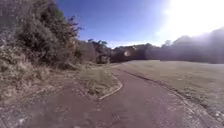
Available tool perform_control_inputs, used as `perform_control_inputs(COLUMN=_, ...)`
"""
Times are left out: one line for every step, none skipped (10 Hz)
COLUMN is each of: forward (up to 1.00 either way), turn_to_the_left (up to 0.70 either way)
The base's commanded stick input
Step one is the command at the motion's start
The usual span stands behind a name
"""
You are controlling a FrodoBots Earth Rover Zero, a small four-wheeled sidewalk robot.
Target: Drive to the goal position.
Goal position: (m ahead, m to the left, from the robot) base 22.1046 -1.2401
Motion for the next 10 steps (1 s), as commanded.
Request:
perform_control_inputs(forward=0.00, turn_to_the_left=-0.60)
perform_control_inputs(forward=0.00, turn_to_the_left=-0.60)
perform_control_inputs(forward=0.00, turn_to_the_left=-0.60)
perform_control_inputs(forward=0.00, turn_to_the_left=-0.60)
perform_control_inputs(forward=0.00, turn_to_the_left=-0.60)
perform_control_inputs(forward=0.00, turn_to_the_left=-0.60)
perform_control_inputs(forward=0.00, turn_to_the_left=-0.60)
perform_control_inputs(forward=0.00, turn_to_the_left=-0.60)
perform_control_inputs(forward=0.00, turn_to_the_left=-0.60)
perform_control_inputs(forward=0.00, turn_to_the_left=-0.60)
